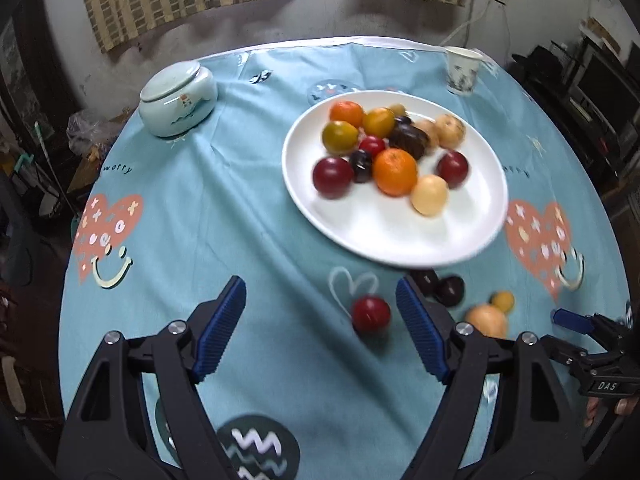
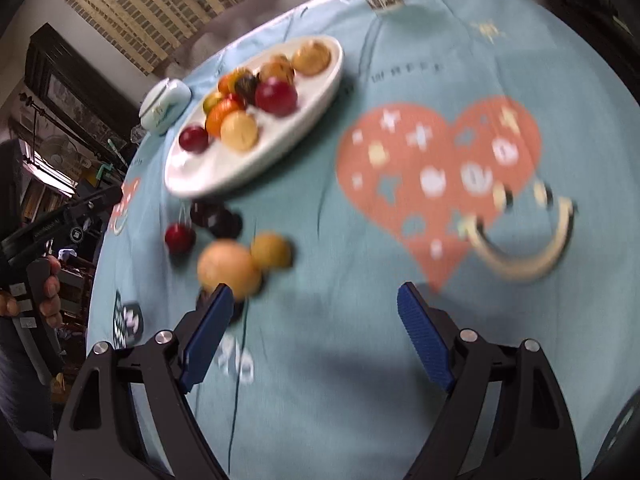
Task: Organize fruits
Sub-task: 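Move both tools back to the remaining loose fruits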
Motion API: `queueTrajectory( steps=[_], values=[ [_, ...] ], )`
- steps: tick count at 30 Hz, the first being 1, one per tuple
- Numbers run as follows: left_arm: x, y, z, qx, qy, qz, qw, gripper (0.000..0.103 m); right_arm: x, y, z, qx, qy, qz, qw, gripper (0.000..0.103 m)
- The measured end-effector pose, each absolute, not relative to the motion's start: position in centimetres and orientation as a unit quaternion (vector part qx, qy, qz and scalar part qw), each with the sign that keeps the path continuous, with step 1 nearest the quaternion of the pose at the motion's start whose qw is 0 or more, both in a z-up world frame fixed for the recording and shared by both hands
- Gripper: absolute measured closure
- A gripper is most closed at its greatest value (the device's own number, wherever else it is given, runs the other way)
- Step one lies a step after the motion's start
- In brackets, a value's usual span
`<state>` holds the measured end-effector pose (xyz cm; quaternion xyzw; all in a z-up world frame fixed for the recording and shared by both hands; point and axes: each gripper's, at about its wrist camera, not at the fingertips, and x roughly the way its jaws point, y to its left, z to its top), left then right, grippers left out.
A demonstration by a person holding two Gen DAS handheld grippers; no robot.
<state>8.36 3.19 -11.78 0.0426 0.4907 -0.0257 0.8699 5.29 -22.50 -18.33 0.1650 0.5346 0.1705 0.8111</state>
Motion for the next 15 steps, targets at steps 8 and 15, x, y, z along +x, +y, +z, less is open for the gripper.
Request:
queueTrajectory(
  steps=[8,15],
  values=[
    [3.0,-0.7,-8.9,0.089,0.456,-0.065,0.883,0.024,1.0,-20.2,-15.3,0.128,0.502,0.202,0.831,0.019],
    [1.2,-1.8,-8.1,0.110,0.447,-0.064,0.885,0.022,-0.6,-20.1,-15.5,0.133,0.504,0.206,0.828,0.018]
  ],
)
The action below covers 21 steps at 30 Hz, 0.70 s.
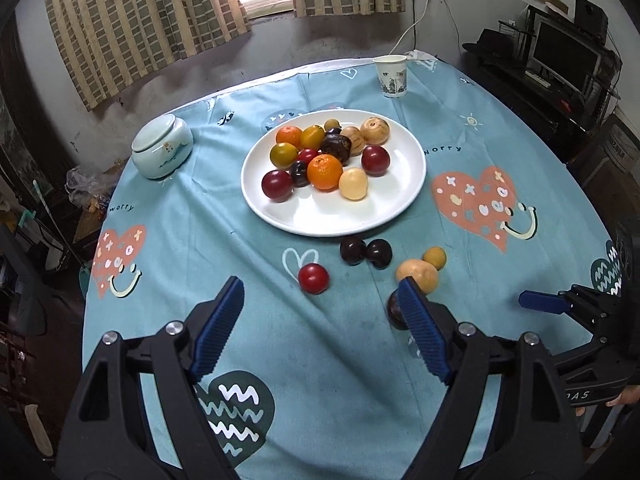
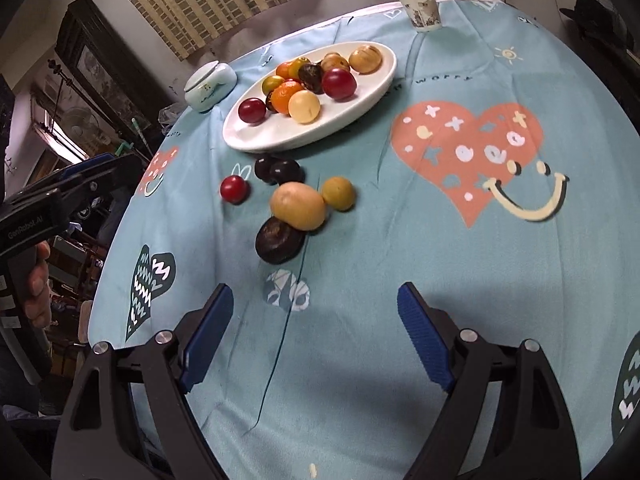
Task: Organize fruits
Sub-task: 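Move both tools back to the remaining loose fruits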
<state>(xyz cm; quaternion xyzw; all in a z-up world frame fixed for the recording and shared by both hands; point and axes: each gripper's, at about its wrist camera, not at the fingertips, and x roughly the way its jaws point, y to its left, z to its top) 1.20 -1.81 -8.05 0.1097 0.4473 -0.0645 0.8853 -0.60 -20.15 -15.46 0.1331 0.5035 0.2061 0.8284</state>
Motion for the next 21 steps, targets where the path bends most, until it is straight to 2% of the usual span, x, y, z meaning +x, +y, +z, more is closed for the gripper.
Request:
queueTrajectory(
  steps=[9,12,16,19,21],
  values=[
    [-0.4,-1.1,-10.1,0.086,0.470,-0.089,0.874,0.021,-2.1,-21.7,-16.4,0.160,0.500,0.190,0.829,0.019],
    [-0.9,0.0,-11.4,0.072,0.491,-0.085,0.864,0.021,-2.6,-23.2,-14.5,0.163,0.465,0.174,0.853,0.019],
    [-0.9,0.7,-11.8,0.058,0.499,-0.077,0.861,0.021,-2.7,-24.6,-9.1,0.133,0.385,0.173,0.897,0.017],
    [-0.9,0.5,-10.9,0.059,0.483,-0.085,0.869,0.021,-3.0,-26.1,-3.0,0.122,0.306,0.168,0.929,0.015],
    [-0.9,0.4,-10.5,0.060,0.477,-0.087,0.873,0.020,-4.2,-27.0,1.5,0.125,0.245,0.157,0.949,0.008]
  ],
)
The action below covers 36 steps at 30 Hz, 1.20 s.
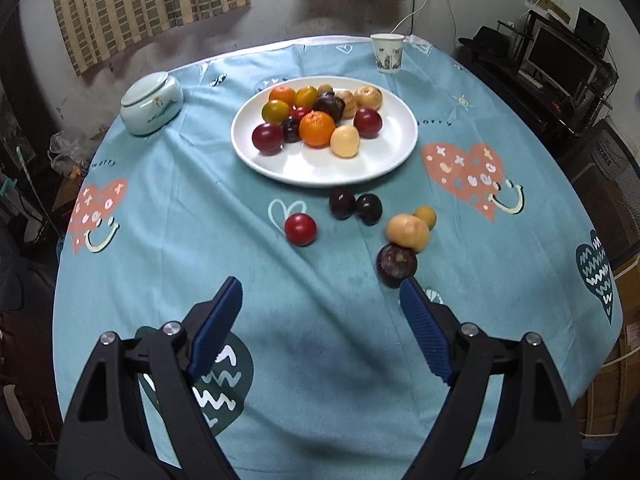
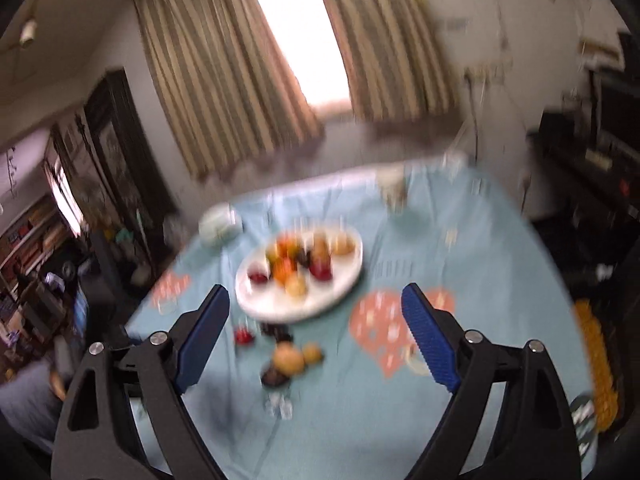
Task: Organize fruits
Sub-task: 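Move both tools back to the remaining loose fruits, then grasp a tan bagel-shaped fruit with the left tool while the right tool grasps a small yellow pear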
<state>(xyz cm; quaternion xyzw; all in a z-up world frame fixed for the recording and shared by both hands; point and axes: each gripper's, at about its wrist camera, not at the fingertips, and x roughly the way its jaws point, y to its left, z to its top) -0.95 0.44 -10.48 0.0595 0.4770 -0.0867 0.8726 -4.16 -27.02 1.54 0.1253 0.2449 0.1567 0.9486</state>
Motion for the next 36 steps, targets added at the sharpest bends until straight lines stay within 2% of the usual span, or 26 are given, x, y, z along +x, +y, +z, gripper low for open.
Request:
queueTrajectory(
  steps=[1,3,6,9,15,20,26,27,28,31,35,36],
  values=[
    [-0.9,0.5,-10.4,0.058,0.476,-0.086,0.873,0.020,-5.2,-27.5,4.0,0.128,0.203,0.145,0.960,0.001],
    [-0.8,0.5,-10.5,0.057,0.478,-0.085,0.873,0.020,-7.8,-28.2,8.2,0.138,0.109,0.120,0.977,0.001],
    [-0.6,0.1,-10.8,0.062,0.481,-0.091,0.870,0.020,-8.3,-29.1,9.8,0.174,0.071,0.208,0.960,0.001],
    [-0.7,-0.7,-10.9,0.075,0.479,-0.104,0.868,0.020,-5.7,-29.1,8.2,0.227,0.131,0.322,0.910,0.001],
    [0.0,-4.1,-11.5,0.136,0.451,-0.145,0.870,0.020,-3.1,-29.3,4.6,0.218,0.159,0.214,0.939,0.001],
    [2.0,-8.3,-13.6,0.196,0.437,-0.193,0.856,0.020,0.4,-29.2,-2.8,0.225,0.321,0.158,0.906,0.001],
    [5.3,-11.1,-17.0,0.213,0.468,-0.214,0.831,0.020,1.0,-27.7,-9.1,0.190,0.400,0.130,0.887,0.001],
    [5.8,-11.4,-17.5,0.211,0.477,-0.218,0.825,0.024,1.0,-27.3,-9.8,0.179,0.406,0.129,0.887,0.001],
    [6.2,-11.5,-18.1,0.207,0.489,-0.226,0.817,0.047,1.2,-26.9,-10.5,0.165,0.412,0.124,0.887,0.001],
    [6.8,-10.8,-18.3,0.198,0.493,-0.224,0.817,0.063,0.8,-25.6,-11.7,0.124,0.421,0.114,0.891,0.004],
    [7.0,-7.8,-16.5,0.136,0.503,-0.226,0.823,0.067,1.8,-23.8,-13.8,0.052,0.444,0.119,0.887,0.018],
    [6.7,-6.9,-15.8,0.127,0.497,-0.220,0.830,0.080,2.1,-23.2,-14.2,0.038,0.451,0.125,0.883,0.020]
  ],
)
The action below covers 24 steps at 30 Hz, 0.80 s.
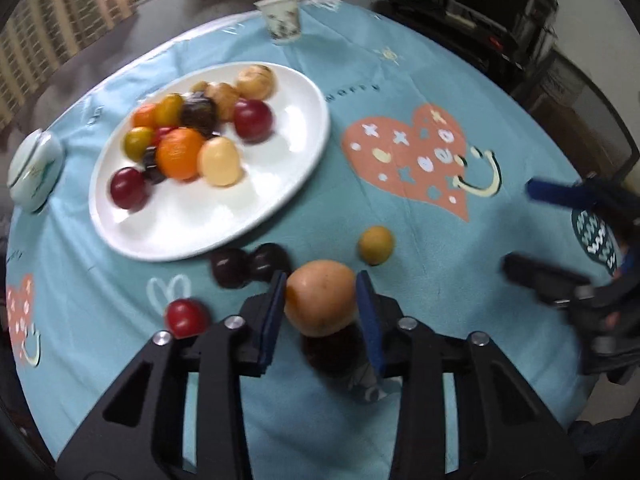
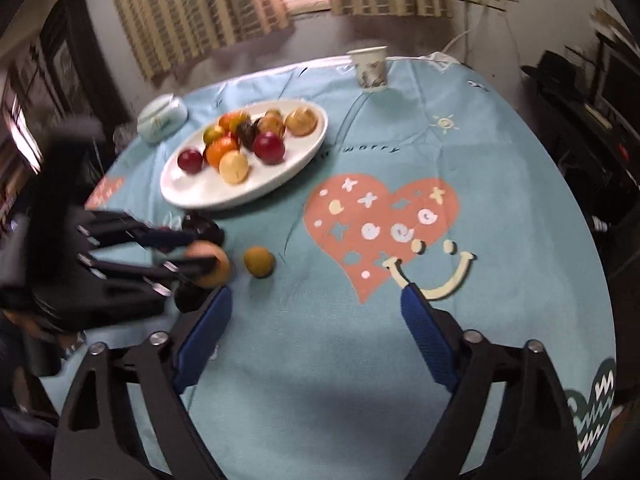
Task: Organize fruits
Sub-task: 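Grasp a tan bagel-shaped fruit with the left tool while the right tool grasps a small yellow pear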
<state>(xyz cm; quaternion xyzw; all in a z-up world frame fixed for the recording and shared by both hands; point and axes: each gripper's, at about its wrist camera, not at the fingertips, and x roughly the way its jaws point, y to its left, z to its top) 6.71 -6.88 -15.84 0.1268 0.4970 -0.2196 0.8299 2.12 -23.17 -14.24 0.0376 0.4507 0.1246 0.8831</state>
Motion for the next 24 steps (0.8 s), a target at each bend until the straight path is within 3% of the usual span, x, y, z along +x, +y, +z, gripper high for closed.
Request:
queueTrajectory(
  steps=[7,9,10,11,14,15,24],
  values=[
    [4.3,0.1,-13.3,0.035,0.488,-0.159,0.857,0.081,6.1,-18.9,-17.0,-0.015,0.480,0.171,0.860,0.032],
    [3.7,1.5,-13.7,0.023,0.495,-0.140,0.857,0.081,7.3,-18.2,-17.8,-0.027,0.494,0.167,0.853,0.043],
    [3.4,2.1,-13.9,0.019,0.498,-0.133,0.857,0.081,7.9,-17.9,-18.3,-0.034,0.503,0.168,0.847,0.056],
    [3.1,2.5,-14.0,0.014,0.500,-0.127,0.856,0.081,8.2,-17.7,-18.8,-0.044,0.515,0.168,0.840,0.061],
    [2.9,2.7,-14.7,0.002,0.510,-0.118,0.852,0.070,7.9,-17.5,-19.3,-0.058,0.524,0.187,0.829,0.074],
    [3.0,2.3,-14.8,0.002,0.513,-0.117,0.851,0.061,7.7,-17.3,-19.3,-0.063,0.525,0.192,0.827,0.076],
    [4.7,-7.4,-14.6,0.093,0.497,-0.207,0.838,0.048,4.8,-20.4,-18.2,-0.003,0.521,0.198,0.830,0.076]
  ],
)
